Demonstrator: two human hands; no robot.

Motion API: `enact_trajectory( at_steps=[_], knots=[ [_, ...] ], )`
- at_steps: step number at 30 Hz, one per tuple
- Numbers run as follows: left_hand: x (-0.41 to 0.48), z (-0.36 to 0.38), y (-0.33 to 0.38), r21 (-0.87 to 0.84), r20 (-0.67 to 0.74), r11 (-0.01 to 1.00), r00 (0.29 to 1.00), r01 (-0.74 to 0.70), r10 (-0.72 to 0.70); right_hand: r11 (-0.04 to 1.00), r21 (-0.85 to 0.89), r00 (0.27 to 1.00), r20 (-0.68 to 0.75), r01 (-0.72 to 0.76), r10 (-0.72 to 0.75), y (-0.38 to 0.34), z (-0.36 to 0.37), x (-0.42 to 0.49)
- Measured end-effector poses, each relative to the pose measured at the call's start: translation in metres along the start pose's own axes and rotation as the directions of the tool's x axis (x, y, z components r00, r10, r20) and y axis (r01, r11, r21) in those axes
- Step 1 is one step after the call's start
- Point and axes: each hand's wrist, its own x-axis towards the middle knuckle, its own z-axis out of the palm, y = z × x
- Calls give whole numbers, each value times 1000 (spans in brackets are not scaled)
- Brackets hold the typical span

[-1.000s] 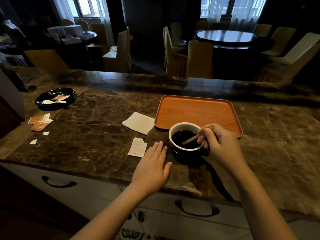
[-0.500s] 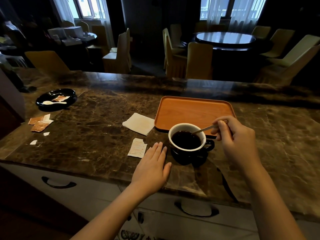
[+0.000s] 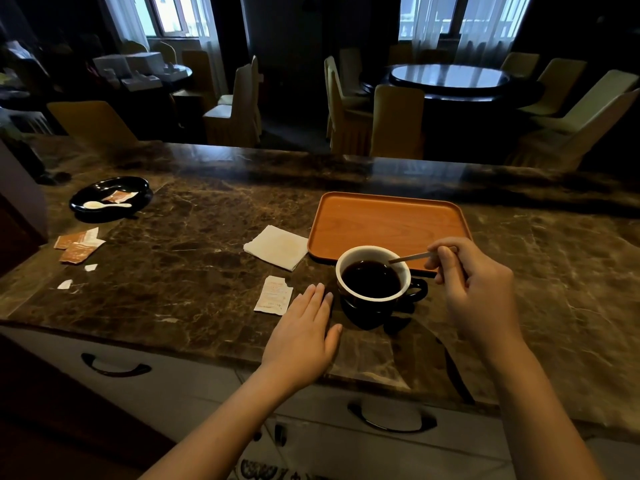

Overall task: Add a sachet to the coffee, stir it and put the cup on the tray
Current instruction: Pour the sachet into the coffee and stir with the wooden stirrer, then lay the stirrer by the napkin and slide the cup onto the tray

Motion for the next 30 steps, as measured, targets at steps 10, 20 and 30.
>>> enact_trajectory(
  at_steps=[10,20,30],
  knots=[
    [-1,-1,1,-42,-34,999,999,4,-5,996,59,996,-64,60,-57,-9,-1,-14],
    [-9,-33,-34,-204,-262,979,962,18,-72,984,170,994,-88,-45,61,-34,19,-11],
    [-12,-54,-135,47,-59,911,911,410,-407,975,59,959,179,214,-221,-74,112,6]
  ],
)
